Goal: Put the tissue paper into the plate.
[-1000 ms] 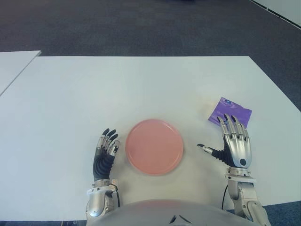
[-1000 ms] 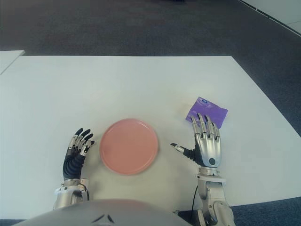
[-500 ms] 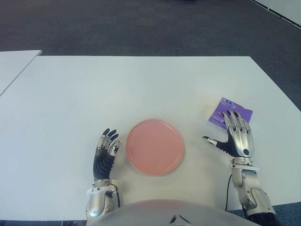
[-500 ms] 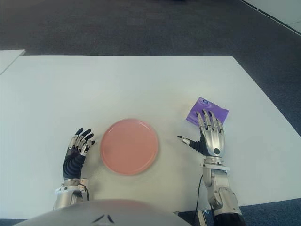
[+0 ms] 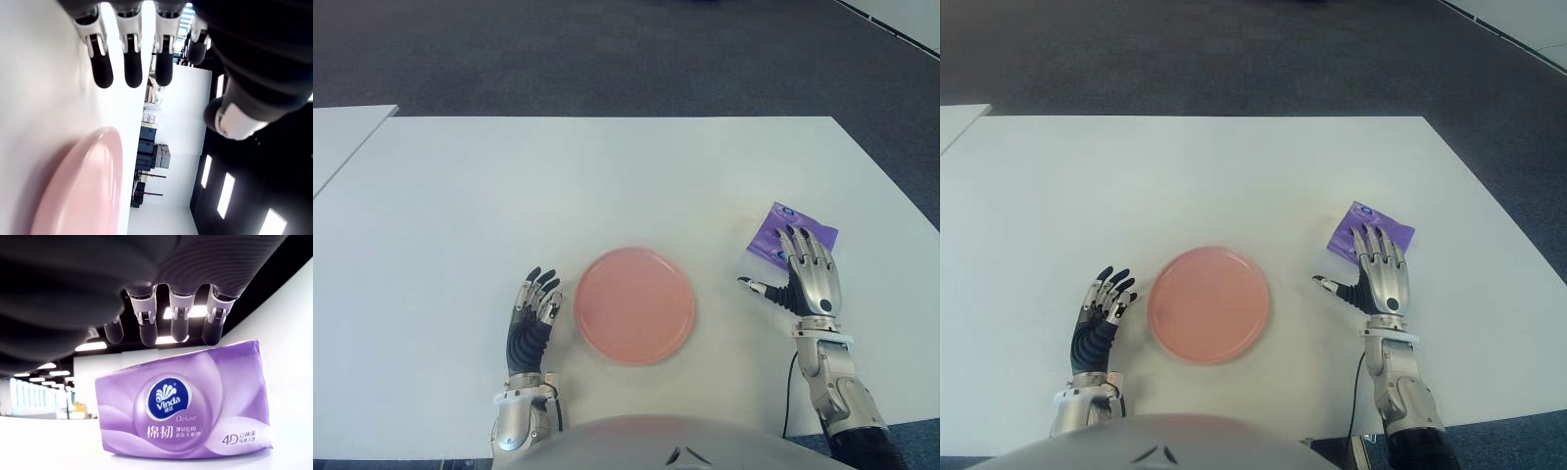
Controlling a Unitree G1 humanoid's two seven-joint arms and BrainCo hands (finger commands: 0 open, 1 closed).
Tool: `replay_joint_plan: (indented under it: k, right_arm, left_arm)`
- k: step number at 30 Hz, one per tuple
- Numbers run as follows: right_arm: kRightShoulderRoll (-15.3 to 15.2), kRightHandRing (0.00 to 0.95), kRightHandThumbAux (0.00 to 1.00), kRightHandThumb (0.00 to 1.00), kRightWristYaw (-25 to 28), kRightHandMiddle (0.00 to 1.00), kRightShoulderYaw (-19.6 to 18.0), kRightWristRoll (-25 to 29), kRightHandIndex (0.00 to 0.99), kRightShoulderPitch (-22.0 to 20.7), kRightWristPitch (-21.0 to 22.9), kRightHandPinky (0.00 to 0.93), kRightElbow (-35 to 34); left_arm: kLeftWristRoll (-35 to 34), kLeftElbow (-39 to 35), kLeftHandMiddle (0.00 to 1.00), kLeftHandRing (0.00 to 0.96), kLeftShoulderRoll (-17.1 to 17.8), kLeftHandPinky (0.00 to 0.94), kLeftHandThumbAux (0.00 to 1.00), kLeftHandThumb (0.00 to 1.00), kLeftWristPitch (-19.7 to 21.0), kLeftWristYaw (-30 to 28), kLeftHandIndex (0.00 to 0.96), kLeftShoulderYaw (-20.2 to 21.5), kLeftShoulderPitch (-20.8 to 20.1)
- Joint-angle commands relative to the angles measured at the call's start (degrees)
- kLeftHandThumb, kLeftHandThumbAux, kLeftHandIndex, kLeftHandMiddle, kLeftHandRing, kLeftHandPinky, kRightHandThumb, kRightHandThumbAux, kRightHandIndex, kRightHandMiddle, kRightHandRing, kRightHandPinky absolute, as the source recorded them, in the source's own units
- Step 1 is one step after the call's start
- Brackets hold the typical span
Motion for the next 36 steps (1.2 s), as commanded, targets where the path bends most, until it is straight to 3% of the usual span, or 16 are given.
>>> replay_joint_plan:
  k: [1,36]
  right_arm:
    - [-1.3,0.0,0.361,0.335,0.1,0.0,0.9,0.9,0.0,-1.5,0.5,0.0,2.5]
    - [-5.9,0.0,0.368,0.318,0.2,0.0,3.2,5.9,0.0,-9.8,-1.0,0.0,10.3]
  left_arm:
    - [-0.4,6.8,0.204,0.213,-0.5,0.254,0.635,0.252,6.3,0.1,0.131,0.6,2.8]
    - [-1.0,11.4,0.202,0.217,-0.7,0.27,0.645,0.262,3.3,-1.4,0.134,1.8,0.0]
